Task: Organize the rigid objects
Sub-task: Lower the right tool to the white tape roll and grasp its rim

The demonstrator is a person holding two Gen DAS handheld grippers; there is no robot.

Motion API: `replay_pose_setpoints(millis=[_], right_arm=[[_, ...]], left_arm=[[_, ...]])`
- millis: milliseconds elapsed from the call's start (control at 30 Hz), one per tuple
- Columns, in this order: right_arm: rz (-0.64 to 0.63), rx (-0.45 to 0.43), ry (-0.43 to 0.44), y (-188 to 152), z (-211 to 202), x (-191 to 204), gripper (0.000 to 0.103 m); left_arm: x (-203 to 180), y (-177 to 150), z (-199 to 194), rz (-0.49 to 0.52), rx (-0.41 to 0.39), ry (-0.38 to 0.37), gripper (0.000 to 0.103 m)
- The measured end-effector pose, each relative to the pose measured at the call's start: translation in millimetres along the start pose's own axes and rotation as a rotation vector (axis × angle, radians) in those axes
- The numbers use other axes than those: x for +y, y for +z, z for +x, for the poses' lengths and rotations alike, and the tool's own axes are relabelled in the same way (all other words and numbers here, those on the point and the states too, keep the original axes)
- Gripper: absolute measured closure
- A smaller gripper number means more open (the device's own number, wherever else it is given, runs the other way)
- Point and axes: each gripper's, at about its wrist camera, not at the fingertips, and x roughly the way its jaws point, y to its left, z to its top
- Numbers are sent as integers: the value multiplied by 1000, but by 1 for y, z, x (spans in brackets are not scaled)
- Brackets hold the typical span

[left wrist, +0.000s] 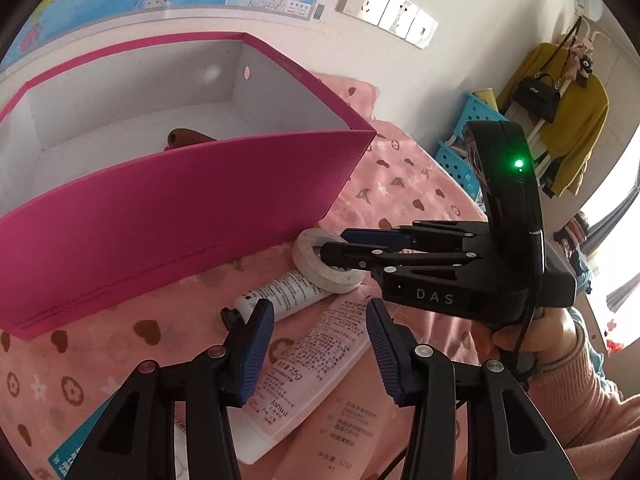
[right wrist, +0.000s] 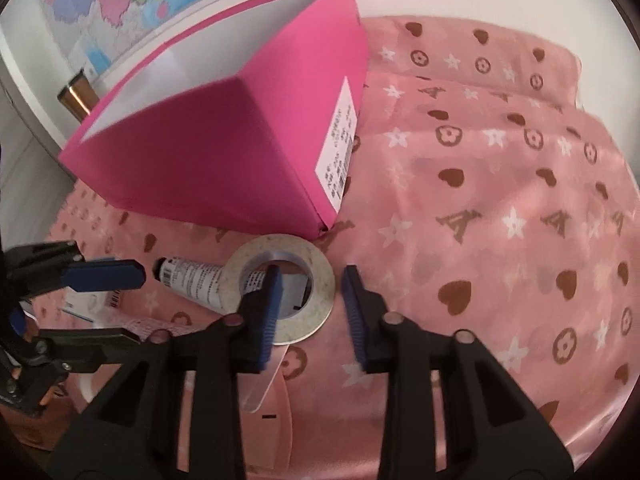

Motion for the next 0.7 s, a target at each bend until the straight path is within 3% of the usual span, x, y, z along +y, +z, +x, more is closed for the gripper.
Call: replay_pose_setpoints(millis=[100, 400, 700], right_arm=[[-13, 4, -10, 1, 3, 1, 85], [14, -27, 6, -4, -5, -2, 87], [-8, -93, 20, -9, -31, 10, 87]], left_arm=[[-1, 0, 3, -3, 10, -1, 55], [-1, 2, 8, -7, 24, -17, 56], [-6, 4, 10, 3, 20, -34, 64]])
